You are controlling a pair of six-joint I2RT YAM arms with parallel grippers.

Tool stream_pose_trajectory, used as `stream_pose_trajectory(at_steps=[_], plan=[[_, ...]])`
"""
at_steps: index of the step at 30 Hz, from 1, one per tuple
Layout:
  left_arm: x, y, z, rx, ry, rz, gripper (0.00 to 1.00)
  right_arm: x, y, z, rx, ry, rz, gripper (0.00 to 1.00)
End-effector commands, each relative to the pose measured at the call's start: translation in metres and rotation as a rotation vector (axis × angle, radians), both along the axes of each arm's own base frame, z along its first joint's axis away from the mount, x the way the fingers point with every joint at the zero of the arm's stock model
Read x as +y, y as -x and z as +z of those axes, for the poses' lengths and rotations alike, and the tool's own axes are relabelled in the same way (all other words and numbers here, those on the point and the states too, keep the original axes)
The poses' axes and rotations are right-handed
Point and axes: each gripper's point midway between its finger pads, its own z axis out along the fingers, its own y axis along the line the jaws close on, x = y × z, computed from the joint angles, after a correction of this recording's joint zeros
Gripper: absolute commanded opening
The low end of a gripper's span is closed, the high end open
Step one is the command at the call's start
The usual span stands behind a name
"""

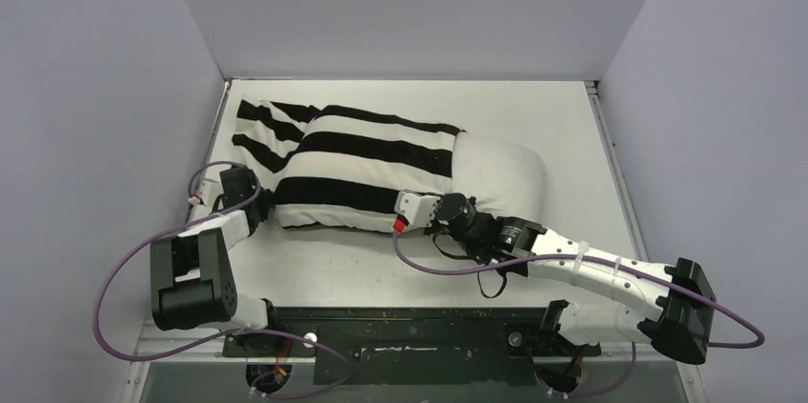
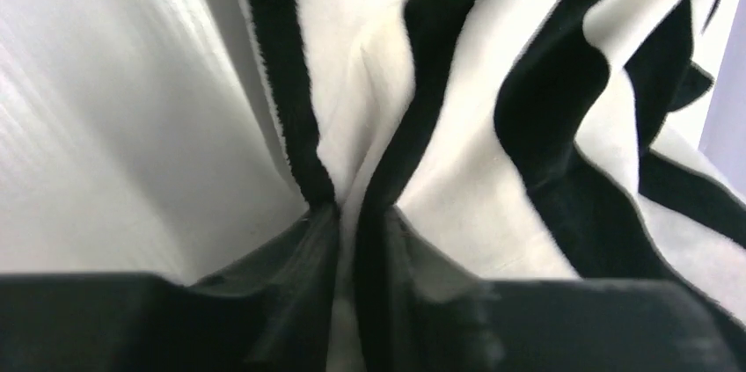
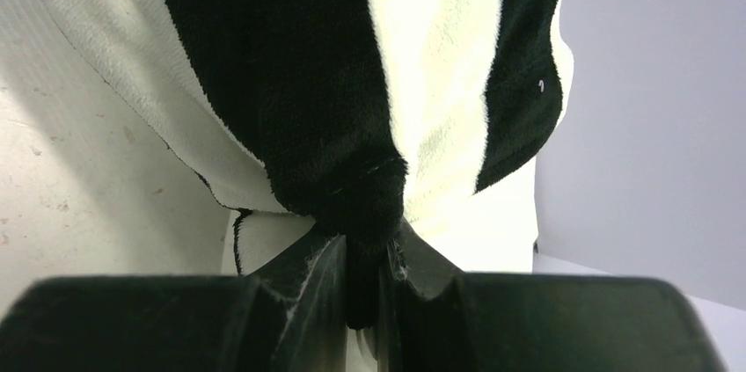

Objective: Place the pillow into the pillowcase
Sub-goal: Stuff the pillow into the pillowcase.

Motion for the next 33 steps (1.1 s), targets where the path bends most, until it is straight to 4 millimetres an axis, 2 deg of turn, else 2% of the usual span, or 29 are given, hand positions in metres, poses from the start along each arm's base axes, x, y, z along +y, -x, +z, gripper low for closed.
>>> stream_pose_trajectory(at_steps=[1,2,3,4,5,6,8,9,11,12,14,16,17,18,19,21,24,26,27,28,29,30,31,33], plan=[[0.021,-0.002,0.011,-0.025,-0.043,0.125,0.05,0.018,-0.006,0.038,-0.056,-0.141,-0.005,0.0],[0.031,-0.007,0.028,-0.044,-0.079,0.147,0.0,0.024,-0.003,0.042,-0.053,-0.154,0.014,0.0],[0.04,-0.014,0.051,-0.069,-0.126,0.163,0.0,0.031,0.0,0.048,-0.052,-0.17,0.037,0.0],[0.049,-0.025,0.084,-0.119,-0.182,0.18,0.0,0.04,0.004,0.059,-0.056,-0.197,0.056,0.0],[0.055,-0.042,0.133,-0.203,-0.227,0.193,0.0,0.051,0.011,0.071,-0.057,-0.232,0.085,0.0],[0.059,-0.052,0.172,-0.264,-0.258,0.209,0.0,0.061,0.014,0.088,-0.057,-0.283,0.105,0.0],[0.059,-0.072,0.249,-0.397,-0.275,0.217,0.0,0.085,0.027,0.129,-0.021,-0.427,0.159,0.0],[0.056,-0.083,0.287,-0.461,-0.273,0.209,0.0,0.096,0.034,0.167,-0.002,-0.549,0.191,0.0],[0.045,-0.099,0.353,-0.571,-0.259,0.171,0.0,0.109,0.048,0.22,0.076,-0.749,0.247,0.0],[0.037,-0.105,0.387,-0.63,-0.263,0.15,0.0,0.11,0.053,0.246,0.109,-0.847,0.27,0.0],[0.016,-0.119,0.443,-0.73,-0.292,0.097,0.0,0.098,0.044,0.287,0.18,-1.037,0.235,0.0],[-0.009,-0.141,0.475,-0.776,-0.314,0.029,0.0,0.075,0.018,0.3,0.249,-1.167,0.139,0.0],[-0.026,-0.153,0.486,-0.79,-0.33,-0.011,0.0,0.062,0.001,0.295,0.277,-1.206,0.078,0.0],[-0.043,-0.168,0.486,-0.787,-0.343,-0.058,0.0,0.047,-0.02,0.283,0.306,-1.241,0.001,0.0],[-0.06,-0.183,0.488,-0.802,-0.348,-0.119,0.0,0.035,-0.037,0.264,0.348,-1.26,-0.068,0.0],[-0.098,-0.218,0.473,-0.834,-0.311,-0.257,0.0,0.011,-0.067,0.215,0.462,-1.318,-0.202,0.0],[-0.169,-0.258,0.432,-0.886,-0.237,-0.487,0.0,-0.01,-0.088,0.131,0.594,-1.398,-0.317,0.0],[-0.215,-0.276,0.396,-0.893,-0.189,-0.647,0.12,-0.026,-0.094,0.088,0.591,-1.447,-0.411,0.0],[-0.233,-0.281,0.378,-0.878,-0.188,-0.722,0.2,-0.033,-0.093,0.068,0.586,-1.465,-0.459,0.02],[-0.247,-0.286,0.358,-0.843,-0.197,-0.789,0.3,-0.042,-0.093,0.051,0.585,-1.477,-0.517,0.07],[-0.256,-0.288,0.341,-0.811,-0.228,-0.854,0.38,-0.05,-0.092,0.031,0.596,-1.472,-0.574,0.11],[-0.263,-0.287,0.327,-0.781,-0.262,-0.909,0.43,-0.056,-0.094,0.02,0.599,-1.451,-0.614,0.15],[-0.27,-0.282,0.319,-0.765,-0.299,-0.967,0.47,-0.064,-0.095,0.007,0.606,-1.413,-0.662,0.23],[-0.287,-0.264,0.314,-0.766,-0.405,-1.103,0.53,-0.084,-0.099,-0.002,0.597,-1.339,-0.758,0.45]])
